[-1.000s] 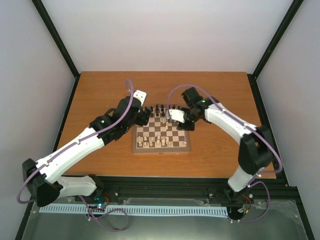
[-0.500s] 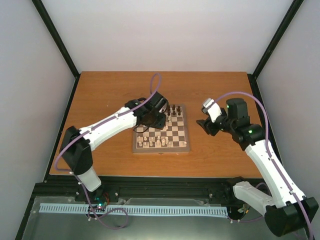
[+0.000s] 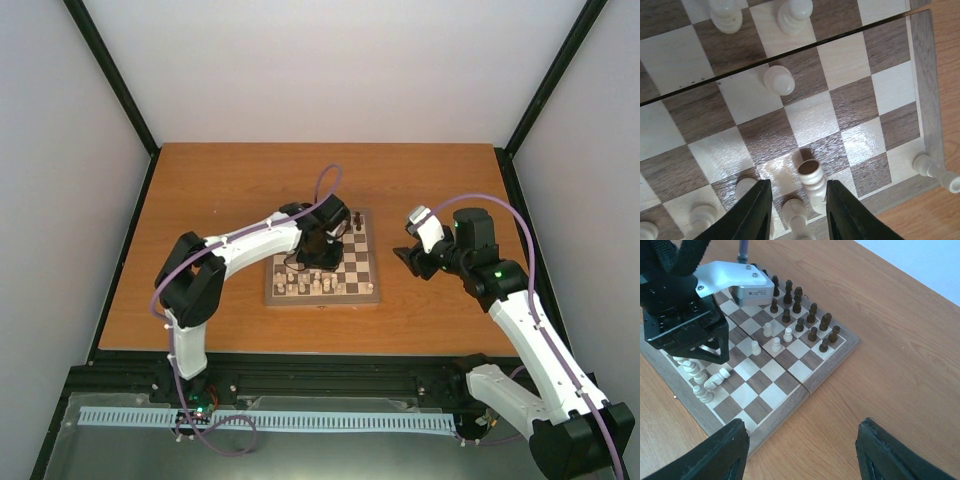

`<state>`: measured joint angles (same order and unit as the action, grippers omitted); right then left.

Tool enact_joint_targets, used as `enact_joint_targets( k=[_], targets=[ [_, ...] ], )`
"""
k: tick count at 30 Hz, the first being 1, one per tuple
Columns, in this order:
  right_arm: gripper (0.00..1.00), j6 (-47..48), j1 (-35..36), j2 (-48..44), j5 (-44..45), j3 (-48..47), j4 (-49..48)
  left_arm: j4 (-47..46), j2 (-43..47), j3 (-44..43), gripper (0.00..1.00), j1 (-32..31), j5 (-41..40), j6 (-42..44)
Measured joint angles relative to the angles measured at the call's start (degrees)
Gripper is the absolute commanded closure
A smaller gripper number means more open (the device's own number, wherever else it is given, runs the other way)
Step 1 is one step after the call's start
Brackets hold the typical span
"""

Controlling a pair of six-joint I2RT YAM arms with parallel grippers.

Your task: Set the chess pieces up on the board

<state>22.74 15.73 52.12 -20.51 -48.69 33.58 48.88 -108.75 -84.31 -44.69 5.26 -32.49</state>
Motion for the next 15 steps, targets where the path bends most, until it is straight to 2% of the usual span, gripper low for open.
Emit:
enact_joint_targets(
  k=[15],
  targets=[
    [0.39,0.3,0.0,0.0,-1.9,0.0,0.0,1.5,-5.2,-3.6,0.68,-1.0,0.7,-0.7]
  ],
)
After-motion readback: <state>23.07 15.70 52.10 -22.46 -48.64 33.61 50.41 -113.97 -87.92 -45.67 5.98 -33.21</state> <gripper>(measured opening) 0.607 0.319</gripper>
